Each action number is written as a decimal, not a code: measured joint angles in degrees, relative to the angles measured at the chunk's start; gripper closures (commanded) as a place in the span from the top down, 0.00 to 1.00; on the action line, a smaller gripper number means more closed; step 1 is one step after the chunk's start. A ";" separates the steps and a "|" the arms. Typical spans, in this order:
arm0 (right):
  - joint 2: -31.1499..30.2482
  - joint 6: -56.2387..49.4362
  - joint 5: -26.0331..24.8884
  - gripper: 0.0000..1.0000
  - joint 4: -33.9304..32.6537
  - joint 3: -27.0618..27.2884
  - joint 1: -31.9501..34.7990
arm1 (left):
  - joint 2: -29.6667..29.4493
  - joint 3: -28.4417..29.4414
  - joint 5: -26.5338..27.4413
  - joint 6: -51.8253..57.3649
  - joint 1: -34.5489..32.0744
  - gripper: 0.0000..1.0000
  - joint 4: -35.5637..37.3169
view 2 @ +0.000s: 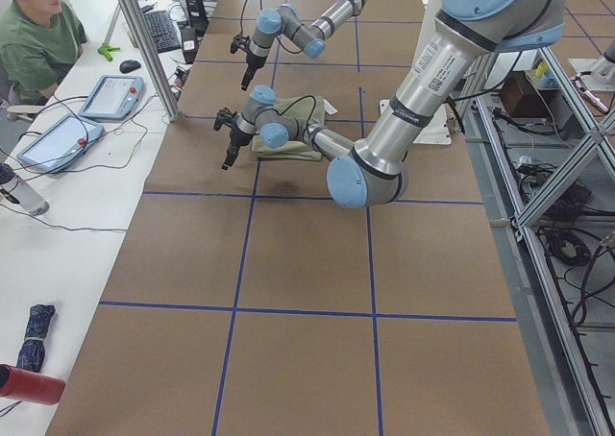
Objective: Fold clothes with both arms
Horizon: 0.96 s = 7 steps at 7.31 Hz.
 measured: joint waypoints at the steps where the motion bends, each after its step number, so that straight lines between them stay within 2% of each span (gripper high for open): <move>1: -0.89 -3.54 3.42 1.00 -0.32 0.96 1.41 | 0.73 -2.27 -4.08 1.38 -1.53 1.00 -0.10; 3: -6.58 -14.38 11.56 1.00 -1.99 6.49 6.91 | 6.30 -16.48 -10.78 8.34 -4.97 1.00 6.70; 5: -13.99 -30.17 18.71 1.00 -10.75 16.60 15.23 | 13.25 -30.65 -16.39 18.00 -10.11 1.00 15.60; 7: -21.77 -48.32 25.89 1.00 -17.12 23.59 25.30 | 20.91 -36.27 -25.50 32.93 -19.95 1.00 17.80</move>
